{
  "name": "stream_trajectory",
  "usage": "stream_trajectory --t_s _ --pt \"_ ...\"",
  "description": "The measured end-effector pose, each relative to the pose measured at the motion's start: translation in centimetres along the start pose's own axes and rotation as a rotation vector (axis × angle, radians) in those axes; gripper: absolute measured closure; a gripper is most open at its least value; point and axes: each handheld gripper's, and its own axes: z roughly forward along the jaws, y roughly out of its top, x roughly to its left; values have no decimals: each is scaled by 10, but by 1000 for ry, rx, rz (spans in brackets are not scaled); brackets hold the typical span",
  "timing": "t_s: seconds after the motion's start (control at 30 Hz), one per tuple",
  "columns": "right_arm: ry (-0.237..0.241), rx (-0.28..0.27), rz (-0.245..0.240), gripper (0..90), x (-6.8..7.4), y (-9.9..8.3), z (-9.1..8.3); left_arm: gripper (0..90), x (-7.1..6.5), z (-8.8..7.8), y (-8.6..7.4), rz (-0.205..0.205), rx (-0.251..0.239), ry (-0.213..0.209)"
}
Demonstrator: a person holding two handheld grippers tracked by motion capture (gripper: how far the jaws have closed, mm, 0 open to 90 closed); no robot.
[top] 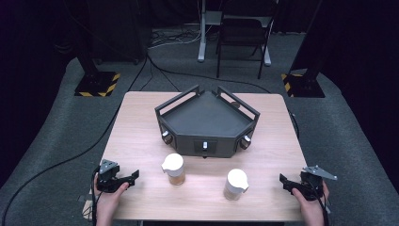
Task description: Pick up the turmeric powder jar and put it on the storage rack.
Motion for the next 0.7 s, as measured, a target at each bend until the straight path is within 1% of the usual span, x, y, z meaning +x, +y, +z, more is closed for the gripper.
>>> stream_trajectory --t_s 0.03,0.07,0.1,0.13,0.23,0.3,0.33,0.37,0.47,0.7 --pt "-11 20 -4 91 0 -1 4 106 -2 1 2 12 16 12" --pt "-7 25 -4 90 -1 -1 5 103 -4 4 4 16 36 16" --pt "-9 29 -7 90 -1 -1 6 94 -4 4 4 16 36 16" --pt "-9 29 -7 90 -1 -1 6 94 -6 5 4 23 36 25" --pt "-36 42 -42 83 5 -1 10 79 -8 5 4 21 36 32" --pt "-50 44 -63 66 10 -1 12 68 -15 8 4 52 41 53" --pt "-50 44 -63 66 10 -1 12 63 -15 8 4 52 41 53" --pt "-52 49 -61 47 11 1 14 49 -19 9 4 75 46 61" --pt "-50 57 -63 20 12 3 16 45 -20 9 4 74 47 62" --pt "-54 63 -62 0 13 5 18 36 -19 9 4 80 49 57"
